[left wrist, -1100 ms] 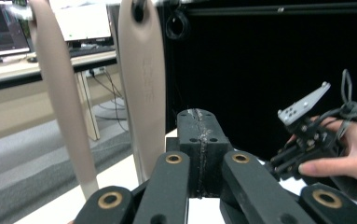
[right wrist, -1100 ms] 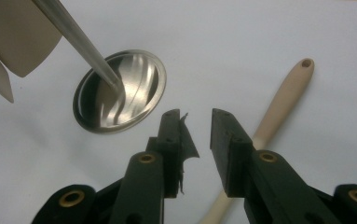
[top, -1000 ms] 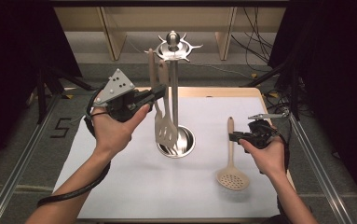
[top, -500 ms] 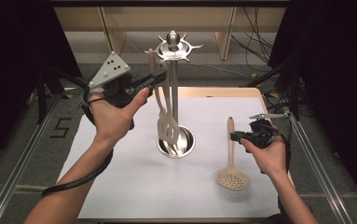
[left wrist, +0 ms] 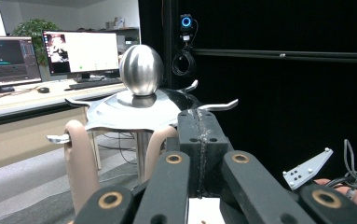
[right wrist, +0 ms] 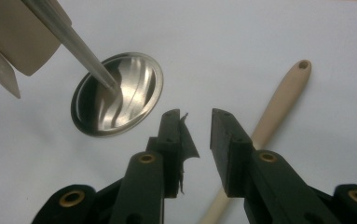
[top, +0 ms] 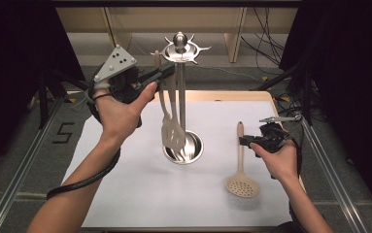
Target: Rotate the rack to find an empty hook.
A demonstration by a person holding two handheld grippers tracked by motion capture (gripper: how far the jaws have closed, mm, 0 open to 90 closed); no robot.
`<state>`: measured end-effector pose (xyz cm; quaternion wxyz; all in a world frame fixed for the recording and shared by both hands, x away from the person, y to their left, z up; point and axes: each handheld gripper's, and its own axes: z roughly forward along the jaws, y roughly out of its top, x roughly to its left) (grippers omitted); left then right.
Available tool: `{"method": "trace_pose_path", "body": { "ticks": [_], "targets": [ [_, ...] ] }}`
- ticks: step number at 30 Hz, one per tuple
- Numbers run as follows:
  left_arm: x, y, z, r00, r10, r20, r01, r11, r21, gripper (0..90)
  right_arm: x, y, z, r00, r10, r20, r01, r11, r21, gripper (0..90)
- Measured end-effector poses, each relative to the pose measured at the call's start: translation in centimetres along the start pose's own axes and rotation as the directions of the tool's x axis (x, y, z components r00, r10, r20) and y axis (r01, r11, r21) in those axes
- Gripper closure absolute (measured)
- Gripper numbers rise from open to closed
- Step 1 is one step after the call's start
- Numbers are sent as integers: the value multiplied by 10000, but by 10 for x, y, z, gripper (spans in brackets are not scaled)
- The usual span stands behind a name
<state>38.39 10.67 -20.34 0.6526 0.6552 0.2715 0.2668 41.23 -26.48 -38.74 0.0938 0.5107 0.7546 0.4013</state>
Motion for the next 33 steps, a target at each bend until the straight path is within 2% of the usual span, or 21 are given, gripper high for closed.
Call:
{"method": "trace_pose_path", "body": {
  "ticks": [2, 3, 4, 5, 6, 7, 8, 9, 10, 13, 17, 18, 19, 20, 21, 24, 26, 27, 29, 30, 33],
  "targets": [
    [0, 1, 0, 9999, 106, 5, -106, 9999, 27, 894, 0, -1, -1, 10000, -62, 35, 62, 10000, -37, 744],
    [0, 1, 0, 10000, 87, 16, -87, 10000, 20, 894, 3, -1, -2, 9996, 234, 175, -234, 9997, 5, 743],
    [1, 1, -1, 10000, 84, 21, -84, 10000, 28, 894, 3, -2, -3, 9993, 340, 123, -340, 9994, 53, 744],
    [1, 0, -1, 10000, 45, 9, -45, 10000, 3, 894, 3, -2, -4, 9995, 219, 239, -221, 9997, 86, 743],
    [2, 0, -1, 10000, 39, -3, -39, 10000, -13, 894, 2, -3, -4, 9997, 231, 122, -232, 9997, 29, 744],
    [2, 0, -1, 10000, 72, -31, -72, 10000, 1, 894, 2, -3, -6, 9994, 225, 277, -228, 9997, 117, 743],
    [2, 0, -1, 9999, 88, -72, -88, 10000, 5, 894, 3, -4, -6, 9989, 383, 275, -386, 9992, 112, 744],
    [3, 0, -2, 9999, 72, -108, -72, 10000, -14, 894, 0, -4, -6, 9994, -68, 353, 67, 10000, 27, 743],
    [3, 0, -2, 10000, 23, -53, -23, 10000, 2, 894, 4, -4, -7, 9985, 494, 243, -499, 9985, 205, 744],
    [6, -1, -3, 9999, -7, -128, 6, 10000, -35, 894, 4, -4, -8, 9982, 522, 293, -528, 9984, 195, 744],
    [9, 0, -4, 9998, -37, -198, 37, 10000, -9, 894, 0, -4, -6, 9995, -61, 308, 61, 10000, 8, 744],
    [10, 0, -4, 9997, -56, -228, 55, 10000, -18, 894, 3, -4, -6, 9994, 291, 197, -293, 9995, 92, 744],
    [11, 0, -4, 9997, -43, -222, 42, 10000, -13, 894, 3, -4, -6, 9994, 290, 209, -292, 9995, 91, 744],
    [12, 0, -4, 9997, -83, -233, 83, 10000, -5, 894, 1, -4, -6, 9995, -12, 310, 11, 10000, 18, 744],
    [12, 0, -4, 9996, -89, -253, 90, 10000, 7, 894, 2, -4, -6, 9995, 209, 256, -212, 9997, 114, 744],
    [14, 0, -5, 9996, -130, -244, 131, 9999, 31, 894, 2, -4, -6, 9992, 312, 245, -315, 9994, 130, 744],
    [15, 0, -5, 9995, -161, -282, 162, 9999, 23, 894, 0, -4, -6, 9994, -64, 348, 64, 10000, 18, 744],
    [15, 0, -5, 9994, -172, -309, 173, 9998, 23, 894, 3, -4, -6, 9992, 295, 259, -298, 9995, 101, 744],
    [17, 0, -6, 9992, -210, -329, 210, 9998, 1, 894, 3, -4, -6, 9993, 300, 214, -302, 9995, 92, 744],
    [18, 0, -6, 9991, -241, -350, 241, 9997, -6, 894, 1, -4, -6, 9995, -5, 314, 4, 10000, 34, 744],
    [21, 0, -7, 9988, -198, -444, 196, 9998, -42, 894, 0, -4, -6, 9994, -87, 343, 86, 10000, 39, 744]
  ]
}}
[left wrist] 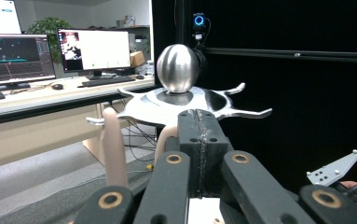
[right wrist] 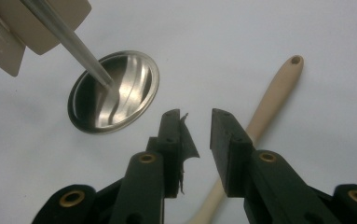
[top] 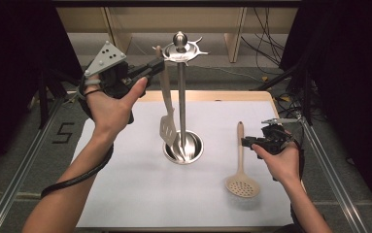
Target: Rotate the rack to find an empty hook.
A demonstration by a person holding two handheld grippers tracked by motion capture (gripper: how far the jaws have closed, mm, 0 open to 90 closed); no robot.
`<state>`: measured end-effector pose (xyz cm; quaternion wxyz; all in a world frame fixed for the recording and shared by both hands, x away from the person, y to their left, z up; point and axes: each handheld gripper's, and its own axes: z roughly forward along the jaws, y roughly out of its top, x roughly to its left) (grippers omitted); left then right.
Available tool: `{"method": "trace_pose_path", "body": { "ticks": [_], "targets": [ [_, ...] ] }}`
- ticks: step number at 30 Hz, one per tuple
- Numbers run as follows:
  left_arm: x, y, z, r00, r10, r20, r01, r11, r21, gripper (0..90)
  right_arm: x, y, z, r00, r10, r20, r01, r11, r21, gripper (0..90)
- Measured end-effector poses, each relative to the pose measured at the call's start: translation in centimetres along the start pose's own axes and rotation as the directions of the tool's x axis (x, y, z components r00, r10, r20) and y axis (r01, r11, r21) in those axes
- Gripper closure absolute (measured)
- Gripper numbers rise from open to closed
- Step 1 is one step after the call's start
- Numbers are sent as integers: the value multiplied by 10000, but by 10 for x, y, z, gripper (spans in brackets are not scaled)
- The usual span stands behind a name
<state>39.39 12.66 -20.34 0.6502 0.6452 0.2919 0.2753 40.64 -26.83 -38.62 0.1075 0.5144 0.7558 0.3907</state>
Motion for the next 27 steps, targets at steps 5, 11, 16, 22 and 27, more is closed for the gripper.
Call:
{"method": "trace_pose_path", "body": {
  "ticks": [5, 11, 16, 22, 27],
  "targets": [
    [6, 1, -1, 9999, -23, -137, 23, 10000, 15, 894, 0, 0, 0, 10000, 75, 23, -75, 10000, 4, 744],
    [14, 2, 0, 9992, -228, -342, 233, 9996, 144, 894, 0, 0, 0, 9994, 347, -49, -346, 9993, 139, 744],
    [20, 3, 2, 9986, -235, -470, 246, 9994, 227, 894, -1, 0, 1, 9999, 153, -64, -153, 9999, -12, 744],
    [24, 3, 5, 9979, -309, -577, 324, 9992, 253, 894, -1, 0, 0, 9999, 135, -66, -135, 9999, 42, 744],
    [28, 5, 7, 9977, -220, -648, 245, 9989, 388, 893, -1, 0, 0, 9992, 399, -30, -399, 9991, 127, 744]
  ]
}}
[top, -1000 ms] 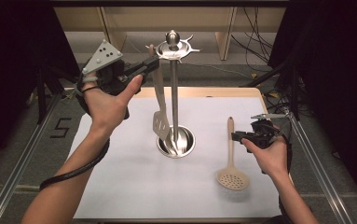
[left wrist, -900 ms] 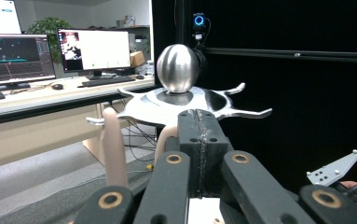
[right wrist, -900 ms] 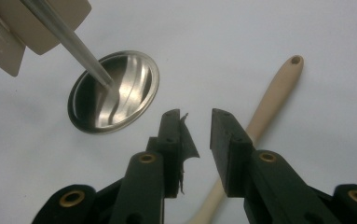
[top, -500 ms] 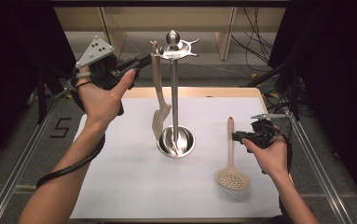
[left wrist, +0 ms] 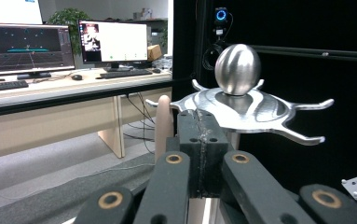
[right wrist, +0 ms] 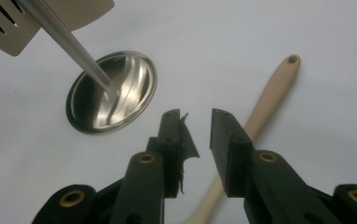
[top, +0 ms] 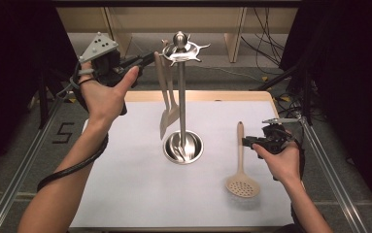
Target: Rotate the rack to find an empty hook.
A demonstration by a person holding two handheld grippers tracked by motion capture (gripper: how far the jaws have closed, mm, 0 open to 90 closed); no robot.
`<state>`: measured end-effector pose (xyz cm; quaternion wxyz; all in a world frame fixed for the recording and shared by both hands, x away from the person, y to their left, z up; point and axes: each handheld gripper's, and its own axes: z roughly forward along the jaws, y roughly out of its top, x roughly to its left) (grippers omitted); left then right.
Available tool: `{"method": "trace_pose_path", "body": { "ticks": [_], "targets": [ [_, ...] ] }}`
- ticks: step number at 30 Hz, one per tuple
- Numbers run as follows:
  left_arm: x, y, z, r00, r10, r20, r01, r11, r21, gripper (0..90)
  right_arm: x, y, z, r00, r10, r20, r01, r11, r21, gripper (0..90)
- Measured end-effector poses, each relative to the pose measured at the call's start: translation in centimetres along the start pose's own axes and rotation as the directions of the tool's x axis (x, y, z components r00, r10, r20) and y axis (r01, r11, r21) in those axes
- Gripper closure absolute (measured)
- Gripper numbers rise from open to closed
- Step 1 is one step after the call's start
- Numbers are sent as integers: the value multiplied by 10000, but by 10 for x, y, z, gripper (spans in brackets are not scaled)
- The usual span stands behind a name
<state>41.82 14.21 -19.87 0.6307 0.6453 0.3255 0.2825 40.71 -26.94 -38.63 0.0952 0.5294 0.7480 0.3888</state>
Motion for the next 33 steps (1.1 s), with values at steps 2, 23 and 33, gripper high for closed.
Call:
{"method": "trace_pose_path", "body": {
  "ticks": [2, 23, 33],
  "targets": [
    [1, 1, 1, 10000, 34, -31, -33, 9999, 99, 894, -1, 0, 0, 10000, 19, -8, -19, 10000, -29, 744],
    [-1, -25, -45, 9998, 39, 181, -26, 9976, -694, 631, -10, -3, 5, 9964, 823, -198, -817, 9962, 293, 664],
    [-1, -60, -59, 9998, -19, 201, 27, 9993, -379, 546, -12, -2, 5, 9895, 1430, 202, -1441, 9861, 825, 645]
  ]
}}
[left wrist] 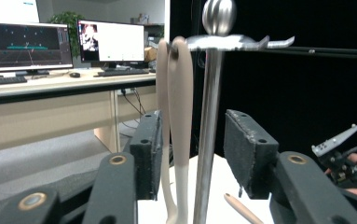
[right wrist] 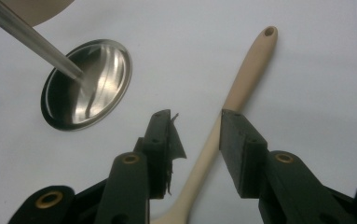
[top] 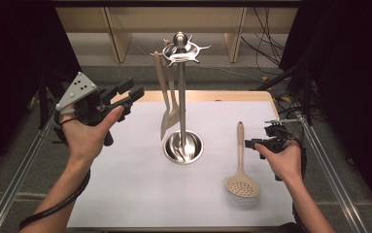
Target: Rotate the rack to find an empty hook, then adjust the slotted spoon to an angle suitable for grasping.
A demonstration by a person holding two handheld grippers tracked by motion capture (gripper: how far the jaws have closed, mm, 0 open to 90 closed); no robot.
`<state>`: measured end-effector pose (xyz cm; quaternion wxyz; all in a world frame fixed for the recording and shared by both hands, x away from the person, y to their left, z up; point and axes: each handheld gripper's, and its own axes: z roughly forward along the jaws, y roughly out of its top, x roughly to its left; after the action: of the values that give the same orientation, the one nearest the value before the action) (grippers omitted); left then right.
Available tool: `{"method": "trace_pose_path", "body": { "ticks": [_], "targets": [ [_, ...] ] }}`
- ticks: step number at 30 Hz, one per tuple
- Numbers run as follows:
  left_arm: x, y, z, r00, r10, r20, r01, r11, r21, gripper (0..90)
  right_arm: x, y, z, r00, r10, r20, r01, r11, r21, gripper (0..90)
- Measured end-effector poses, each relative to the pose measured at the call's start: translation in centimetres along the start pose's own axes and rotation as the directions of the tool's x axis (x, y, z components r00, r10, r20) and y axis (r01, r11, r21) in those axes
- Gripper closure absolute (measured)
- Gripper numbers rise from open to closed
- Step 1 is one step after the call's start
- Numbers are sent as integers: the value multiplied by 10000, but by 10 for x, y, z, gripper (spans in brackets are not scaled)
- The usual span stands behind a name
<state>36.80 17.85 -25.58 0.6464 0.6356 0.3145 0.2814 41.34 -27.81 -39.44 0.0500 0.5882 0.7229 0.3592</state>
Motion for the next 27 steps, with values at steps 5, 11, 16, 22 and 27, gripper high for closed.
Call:
{"method": "trace_pose_path", "body": {
  "ticks": [5, 11, 16, 22, 27],
  "targets": [
    [1, -9, -3, 10000, -51, -63, 52, 9998, 197, 522, -4, 4, 9, 9987, -105, 489, 114, 9998, -182, 630],
    [2, -17, -6, 9999, -50, -129, 55, 9991, 423, 520, -13, 12, 25, 9943, -565, 900, 532, 9978, 391, 612],
    [3, -26, -8, 9996, -247, -139, 254, 9986, 465, 518, -12, 20, 36, 9901, 341, 1363, -600, 9799, 1903, 603],
    [4, -30, -8, 9996, -285, -31, 286, 9978, 595, 516, -10, 25, 50, 9815, 590, 1823, -1022, 9660, 2374, 593],
    [5, -31, -8, 9997, -259, 36, 256, 9978, 616, 516, -7, 23, 61, 9745, 973, 2020, -1493, 9537, 2610, 586]
  ]
}}
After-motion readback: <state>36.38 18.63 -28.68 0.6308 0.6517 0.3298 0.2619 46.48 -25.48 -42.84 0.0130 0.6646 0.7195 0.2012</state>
